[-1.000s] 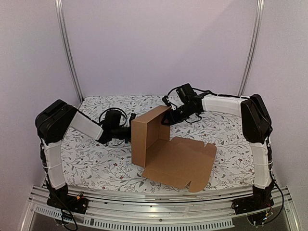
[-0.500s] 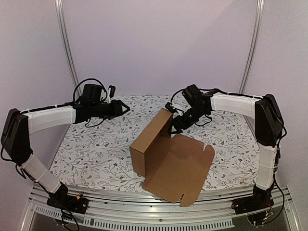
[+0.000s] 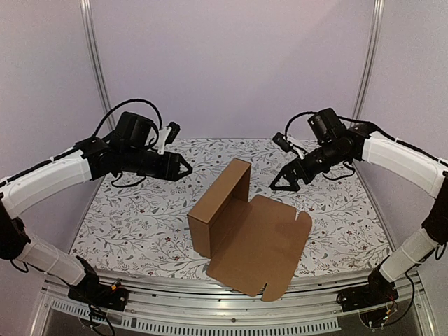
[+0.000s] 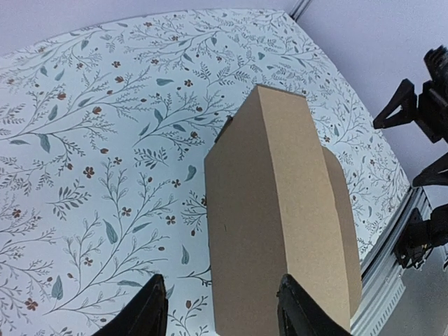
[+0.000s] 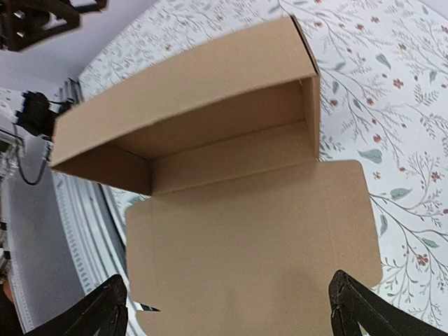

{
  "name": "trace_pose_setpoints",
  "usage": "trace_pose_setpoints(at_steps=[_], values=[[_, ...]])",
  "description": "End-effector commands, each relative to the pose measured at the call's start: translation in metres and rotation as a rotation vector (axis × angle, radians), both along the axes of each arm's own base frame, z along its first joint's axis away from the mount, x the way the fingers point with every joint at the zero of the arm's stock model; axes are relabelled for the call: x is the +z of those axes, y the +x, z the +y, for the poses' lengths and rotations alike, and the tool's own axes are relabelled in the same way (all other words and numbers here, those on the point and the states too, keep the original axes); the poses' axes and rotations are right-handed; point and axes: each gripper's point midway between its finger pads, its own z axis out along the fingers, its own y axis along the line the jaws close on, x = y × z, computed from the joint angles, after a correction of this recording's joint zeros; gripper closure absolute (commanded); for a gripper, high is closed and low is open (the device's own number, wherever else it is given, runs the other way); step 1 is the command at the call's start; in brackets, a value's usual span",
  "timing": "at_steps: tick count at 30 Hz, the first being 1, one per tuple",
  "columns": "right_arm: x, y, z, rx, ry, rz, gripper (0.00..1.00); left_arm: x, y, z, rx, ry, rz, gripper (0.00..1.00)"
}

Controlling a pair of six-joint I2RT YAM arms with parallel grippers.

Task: Fold the paper box

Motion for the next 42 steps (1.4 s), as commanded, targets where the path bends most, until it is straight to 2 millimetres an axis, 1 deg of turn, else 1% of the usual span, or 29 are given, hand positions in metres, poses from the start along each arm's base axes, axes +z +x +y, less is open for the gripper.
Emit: trace_pose_setpoints(at_steps=[1,2,3,4,6,7,8,10,12,14,16,18,23,26,27,29,30,31,34,37,38,39,40,41,42], values=[[0.058,-0.03,0.044,0.083,0.442,0.227,0.01,-0.007,-0.028,-0.013,-0.1,0.064,0.043,0.46],[0.063,-0.03,0.054,0.097,0.518,0.301,0.01,-0.008,-0.031,-0.016,-0.107,0.068,0.047,0.46],[0.058,-0.027,0.063,0.075,0.551,0.386,0.01,-0.009,-0.031,-0.017,-0.103,0.073,0.049,0.46],[0.051,-0.023,0.069,0.011,0.547,0.493,0.01,-0.009,-0.033,-0.017,-0.1,0.074,0.052,0.46],[0.03,-0.012,0.08,-0.035,0.518,0.564,0.04,-0.008,-0.034,-0.016,-0.089,0.079,0.045,0.46],[0.026,-0.009,0.085,-0.051,0.514,0.597,0.07,-0.006,-0.035,-0.013,-0.08,0.084,0.04,0.46],[0.014,-0.004,0.092,-0.061,0.511,0.625,0.1,-0.004,-0.036,-0.009,-0.069,0.091,0.031,0.46],[0.006,0.001,0.104,-0.092,0.527,0.672,0.14,0.002,-0.037,0.001,-0.048,0.112,0.002,0.46],[0.006,0.009,0.116,-0.104,0.576,0.673,0.19,0.004,-0.039,0.011,-0.03,0.141,-0.019,0.46],[0.011,0.014,0.127,-0.118,0.633,0.688,0.26,0.006,-0.042,0.021,-0.016,0.163,-0.034,0.46],[0.015,0.017,0.135,-0.122,0.679,0.699,0.33,0.003,-0.043,0.03,0.001,0.192,-0.038,0.46],[0.01,0.015,0.142,-0.137,0.681,0.737,0.37,0.0,-0.046,0.034,0.005,0.209,-0.035,0.45],[0.001,0.008,0.16,-0.13,0.67,0.788,0.59,-0.009,-0.048,0.04,0.011,0.234,-0.027,0.45],[-0.007,0.009,0.164,-0.15,0.657,0.811,0.75,-0.009,-0.048,0.04,0.01,0.23,-0.027,0.45],[-0.007,0.009,0.164,-0.152,0.657,0.812,0.81,-0.008,-0.049,0.04,0.011,0.228,-0.028,0.45],[-0.003,0.009,0.164,-0.148,0.662,0.807,0.91,-0.007,-0.05,0.041,0.011,0.223,-0.03,0.45],[0.001,0.009,0.164,-0.141,0.666,0.799,0.94,-0.008,-0.051,0.042,0.01,0.223,-0.031,0.45],[0.004,0.008,0.164,-0.132,0.668,0.789,0.99,-0.008,-0.052,0.043,0.011,0.222,-0.032,0.45],[0.02,0.004,0.162,-0.1,0.646,0.762,1.0,-0.009,-0.053,0.046,0.013,0.229,-0.04,0.44],[0.041,-0.002,0.156,-0.07,0.56,0.701,1.0,-0.008,-0.055,0.05,0.013,0.231,-0.06,0.44],[0.055,-0.002,0.154,-0.022,0.549,0.611,1.0,-0.007,-0.056,0.052,0.014,0.232,-0.067,0.44],[0.064,-0.004,0.15,0.003,0.525,0.552,1.0,-0.006,-0.056,0.053,0.016,0.233,-0.073,0.44],[0.071,-0.005,0.145,0.007,0.498,0.498,1.0,-0.005,-0.057,0.055,0.017,0.236,-0.082,0.44],[0.075,-0.006,0.14,0.043,0.462,0.405,1.0,-0.004,-0.058,0.057,0.018,0.237,-0.088,0.44],[0.083,-0.01,0.131,0.063,0.425,0.34,1.0,-0.003,-0.059,0.06,0.022,0.239,-0.095,0.43]])
